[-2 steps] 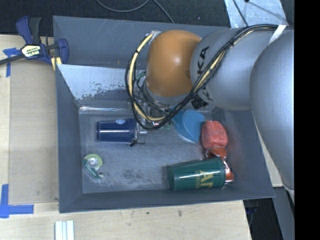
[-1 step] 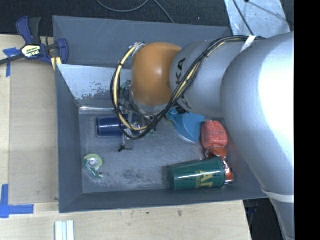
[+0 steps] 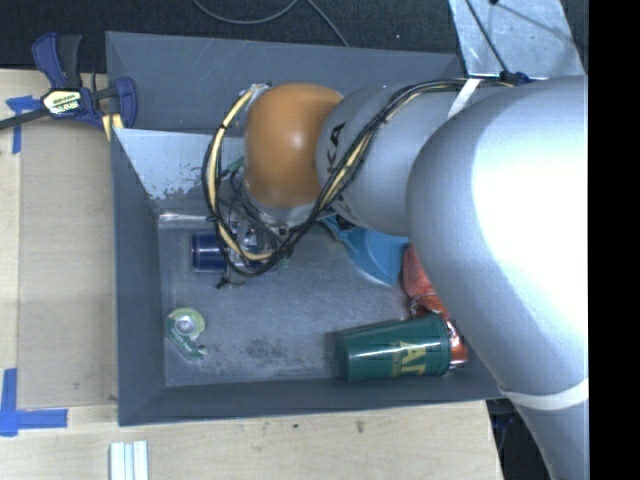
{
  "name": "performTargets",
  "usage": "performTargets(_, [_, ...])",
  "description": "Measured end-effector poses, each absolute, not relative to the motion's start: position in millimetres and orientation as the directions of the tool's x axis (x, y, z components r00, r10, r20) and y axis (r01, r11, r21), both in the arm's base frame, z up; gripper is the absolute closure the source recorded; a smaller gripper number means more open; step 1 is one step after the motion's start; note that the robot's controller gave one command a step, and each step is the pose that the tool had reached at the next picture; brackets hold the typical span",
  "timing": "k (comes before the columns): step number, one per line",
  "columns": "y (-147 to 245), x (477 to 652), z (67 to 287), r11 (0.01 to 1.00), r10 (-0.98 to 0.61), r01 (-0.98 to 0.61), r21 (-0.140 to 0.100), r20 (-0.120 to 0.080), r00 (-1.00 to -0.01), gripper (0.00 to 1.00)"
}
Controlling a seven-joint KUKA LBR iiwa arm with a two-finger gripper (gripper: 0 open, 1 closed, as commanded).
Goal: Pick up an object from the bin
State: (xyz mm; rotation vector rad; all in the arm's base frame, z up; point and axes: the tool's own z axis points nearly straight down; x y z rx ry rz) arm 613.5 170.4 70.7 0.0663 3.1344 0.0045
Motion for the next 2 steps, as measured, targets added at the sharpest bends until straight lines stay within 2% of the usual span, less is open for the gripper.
performTargets(1, [170,613.5,71,0.999,0.043,0.043,0.003,-0.006,-0.999,1.00])
performTargets(2, [159,606.5,258,0.998,0.054,0.054,0.006,-0.018,-0.998,1.00])
